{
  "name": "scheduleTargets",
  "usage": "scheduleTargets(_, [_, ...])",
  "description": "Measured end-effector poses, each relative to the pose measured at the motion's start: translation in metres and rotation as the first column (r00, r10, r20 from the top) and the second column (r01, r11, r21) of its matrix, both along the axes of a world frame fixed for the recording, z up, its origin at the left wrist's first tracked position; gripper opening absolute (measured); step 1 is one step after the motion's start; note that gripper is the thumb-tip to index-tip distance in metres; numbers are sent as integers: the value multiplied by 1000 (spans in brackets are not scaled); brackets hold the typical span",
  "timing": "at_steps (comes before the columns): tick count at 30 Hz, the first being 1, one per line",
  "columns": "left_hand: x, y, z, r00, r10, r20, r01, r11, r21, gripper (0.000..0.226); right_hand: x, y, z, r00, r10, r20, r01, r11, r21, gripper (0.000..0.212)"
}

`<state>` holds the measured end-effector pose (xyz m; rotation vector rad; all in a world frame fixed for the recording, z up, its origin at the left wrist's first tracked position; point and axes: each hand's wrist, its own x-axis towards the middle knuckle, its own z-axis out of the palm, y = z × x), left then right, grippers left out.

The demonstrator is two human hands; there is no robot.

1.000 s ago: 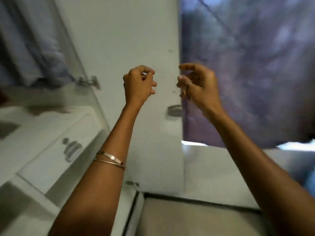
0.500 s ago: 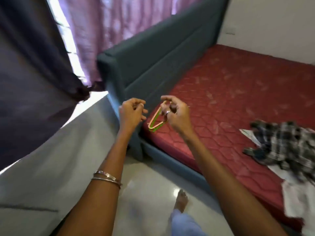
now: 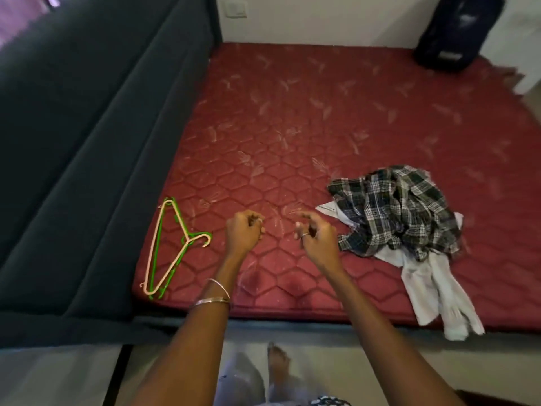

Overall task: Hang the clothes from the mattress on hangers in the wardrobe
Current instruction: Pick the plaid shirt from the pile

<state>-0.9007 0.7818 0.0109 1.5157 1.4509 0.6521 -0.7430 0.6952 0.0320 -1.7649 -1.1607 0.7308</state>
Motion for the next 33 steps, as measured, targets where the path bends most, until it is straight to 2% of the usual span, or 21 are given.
scheduleTargets(3, [20,30,-28,990,-130,-61,124,988,-95,25,27,18,-25,994,-107,17,108,990,-95,19])
scheduleTargets(6, [31,53,-58,984,-160,-79,144,973,-180,29,51,34,-54,970,-225,93,241,939,-246,16])
scheduleTargets(11, [57,96,-85,998,-52,27,59,906,-419,23,102,58,-90,921,-386,54,358,785,-505,11])
scheduleTargets(16, [77,126,-97,999,40,17,-25,848,-529,26,177,67,-128,900,-388,200,414,613,-673,22])
scheduleTargets(19, [96,140,-103,998,66,-7,-58,814,-577,22,224,79,-126,849,-427,312,517,549,-656,45])
scheduleTargets(22, [121,154,-114,994,96,-57,-111,800,-590,23,274,102,-134,801,-452,393,596,539,-595,73])
scheduleTargets(25, [152,155,-123,982,162,-99,-189,769,-611,24,319,129,-141,832,-352,428,554,565,-612,104])
scheduleTargets(27, [176,153,-133,977,177,-120,-213,751,-625,24,340,143,-155,877,-251,411,477,563,-675,113])
scheduleTargets(28, [188,150,-137,976,171,-134,-217,742,-634,24,347,148,-163,894,-188,408,439,554,-708,109])
scheduleTargets(29, [198,147,-141,975,170,-140,-220,737,-639,24,349,151,-170,900,-117,420,415,524,-744,96])
scheduleTargets(31, [227,140,-151,975,172,-140,-222,732,-644,24,356,155,-181,884,-45,465,427,484,-764,50])
scheduleTargets(33, [252,134,-154,986,140,-94,-168,740,-651,21,351,153,-185,872,-198,448,478,544,-689,24])
